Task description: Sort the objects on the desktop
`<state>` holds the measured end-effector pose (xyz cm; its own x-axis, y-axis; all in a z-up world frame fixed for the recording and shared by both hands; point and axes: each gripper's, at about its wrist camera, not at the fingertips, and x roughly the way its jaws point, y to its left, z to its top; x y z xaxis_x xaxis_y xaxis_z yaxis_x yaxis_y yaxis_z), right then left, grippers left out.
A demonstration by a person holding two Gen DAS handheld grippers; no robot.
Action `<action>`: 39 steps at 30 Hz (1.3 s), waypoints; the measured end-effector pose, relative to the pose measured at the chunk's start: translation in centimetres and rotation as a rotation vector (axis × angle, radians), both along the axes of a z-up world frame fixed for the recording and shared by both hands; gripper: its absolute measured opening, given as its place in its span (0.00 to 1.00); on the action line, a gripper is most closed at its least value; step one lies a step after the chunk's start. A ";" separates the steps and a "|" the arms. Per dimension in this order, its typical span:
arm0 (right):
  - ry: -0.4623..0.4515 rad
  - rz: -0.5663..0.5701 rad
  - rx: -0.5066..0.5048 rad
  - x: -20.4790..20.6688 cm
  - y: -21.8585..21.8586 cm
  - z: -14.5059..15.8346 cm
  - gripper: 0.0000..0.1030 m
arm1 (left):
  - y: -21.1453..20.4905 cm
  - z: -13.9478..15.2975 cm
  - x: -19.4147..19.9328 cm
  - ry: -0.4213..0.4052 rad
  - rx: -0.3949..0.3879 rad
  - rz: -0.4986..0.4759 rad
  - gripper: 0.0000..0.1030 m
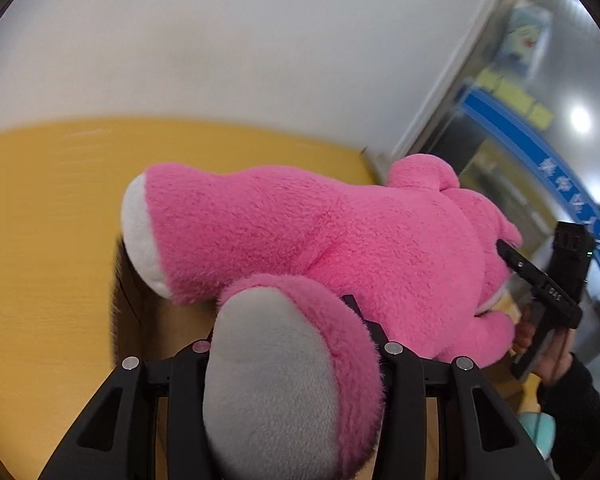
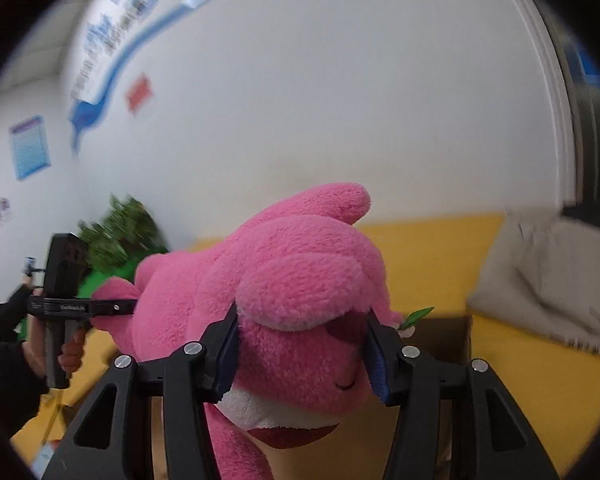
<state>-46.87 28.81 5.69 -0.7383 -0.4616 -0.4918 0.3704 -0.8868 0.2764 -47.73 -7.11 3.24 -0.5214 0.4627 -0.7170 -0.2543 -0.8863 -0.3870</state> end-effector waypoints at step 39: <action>-0.069 0.334 0.196 38.9 -6.8 0.8 0.81 | -5.6 -1.2 38.1 0.027 -0.057 0.031 1.00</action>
